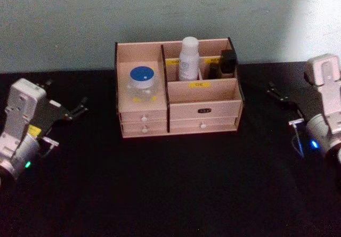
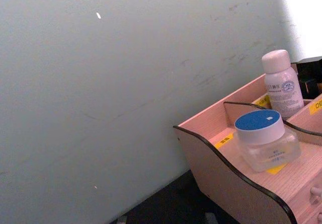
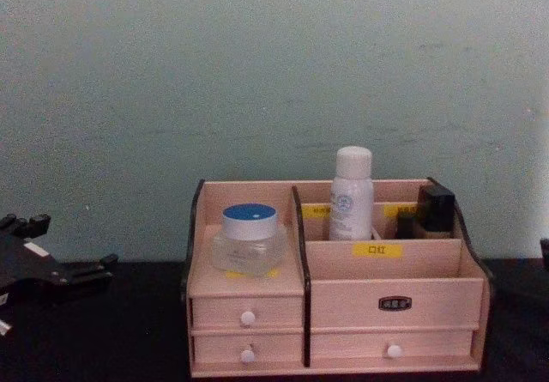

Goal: Pick up the facial cleanser and watermelon frost from the table and place them into the tiered storage box.

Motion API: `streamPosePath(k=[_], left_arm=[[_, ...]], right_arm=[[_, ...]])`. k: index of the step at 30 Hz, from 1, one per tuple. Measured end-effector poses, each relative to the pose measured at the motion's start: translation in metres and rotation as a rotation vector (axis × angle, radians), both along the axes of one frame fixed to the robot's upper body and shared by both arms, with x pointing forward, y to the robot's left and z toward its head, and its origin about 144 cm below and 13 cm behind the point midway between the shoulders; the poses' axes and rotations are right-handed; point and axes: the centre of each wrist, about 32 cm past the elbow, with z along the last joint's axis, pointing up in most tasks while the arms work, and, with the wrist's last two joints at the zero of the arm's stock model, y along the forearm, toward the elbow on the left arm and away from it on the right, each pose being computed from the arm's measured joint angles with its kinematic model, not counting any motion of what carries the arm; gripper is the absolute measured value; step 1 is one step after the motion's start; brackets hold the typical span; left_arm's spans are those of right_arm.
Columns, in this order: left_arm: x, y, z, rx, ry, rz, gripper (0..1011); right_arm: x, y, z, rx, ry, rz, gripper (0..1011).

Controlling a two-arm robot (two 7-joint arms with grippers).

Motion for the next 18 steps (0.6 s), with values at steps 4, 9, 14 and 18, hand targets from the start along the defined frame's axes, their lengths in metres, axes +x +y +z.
streamPosePath(k=[4, 9, 14, 18], left_arm=[[0.0, 0.0, 0.0, 0.0, 0.0, 0.0, 1001], [0.0, 0.0, 0.0, 0.0, 0.0, 0.0, 1001], [0.0, 0.0, 0.0, 0.0, 0.0, 0.0, 1001], [0.0, 0.0, 0.0, 0.0, 0.0, 0.0, 1001]], right_arm=[[0.006, 0.005, -0.01, -0.019, 0.008, -0.021, 1002], [0.008, 0.005, -0.013, -0.016, 0.016, -0.027, 1002], [0.007, 0.005, -0.012, -0.017, 0.013, -0.024, 1002], [0.007, 0.005, -0.011, -0.017, 0.011, -0.022, 1002]])
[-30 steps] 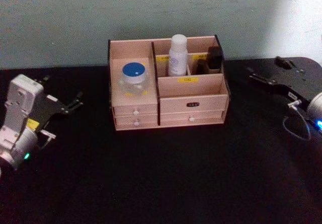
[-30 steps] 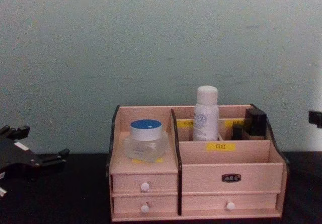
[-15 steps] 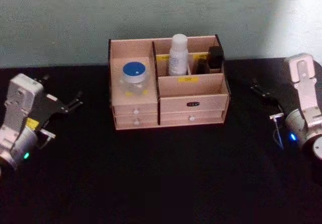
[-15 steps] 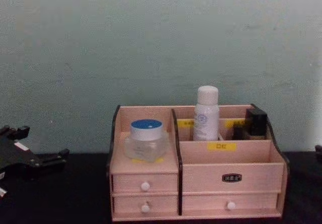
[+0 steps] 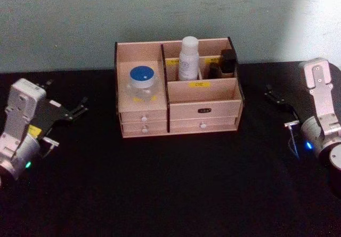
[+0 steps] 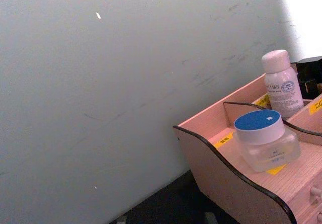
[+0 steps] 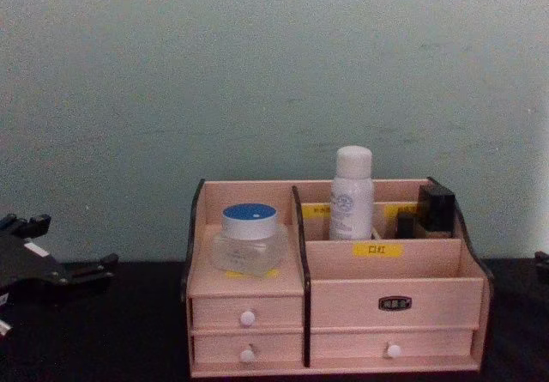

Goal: Pick up the facial cleanser and watermelon frost from the table and place them into the tiered storage box.

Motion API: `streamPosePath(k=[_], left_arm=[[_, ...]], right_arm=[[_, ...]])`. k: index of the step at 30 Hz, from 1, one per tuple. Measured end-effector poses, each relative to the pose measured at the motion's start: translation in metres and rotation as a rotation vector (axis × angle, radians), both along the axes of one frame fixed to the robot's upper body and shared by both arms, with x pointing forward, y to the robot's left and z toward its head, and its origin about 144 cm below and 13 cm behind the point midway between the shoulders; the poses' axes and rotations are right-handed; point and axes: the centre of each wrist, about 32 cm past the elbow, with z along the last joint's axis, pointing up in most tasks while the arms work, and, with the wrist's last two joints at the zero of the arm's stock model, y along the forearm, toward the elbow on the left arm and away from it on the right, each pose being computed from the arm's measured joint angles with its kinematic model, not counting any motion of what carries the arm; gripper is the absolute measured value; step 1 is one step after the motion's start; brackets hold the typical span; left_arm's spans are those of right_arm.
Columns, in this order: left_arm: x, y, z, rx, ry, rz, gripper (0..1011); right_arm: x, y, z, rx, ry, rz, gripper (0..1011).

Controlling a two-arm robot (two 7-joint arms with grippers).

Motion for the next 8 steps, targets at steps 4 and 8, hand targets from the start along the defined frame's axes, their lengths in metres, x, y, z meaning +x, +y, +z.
streamPosePath(k=[4, 8], left_arm=[[0.0, 0.0, 0.0, 0.0, 0.0, 0.0, 1001], [0.0, 0.0, 0.0, 0.0, 0.0, 0.0, 1001]], right_arm=[[-0.0004, -0.0002, 0.0006, 0.0, -0.001, 0.002, 1002], [-0.0006, -0.0002, 0.001, 0.001, -0.001, 0.003, 1002]])
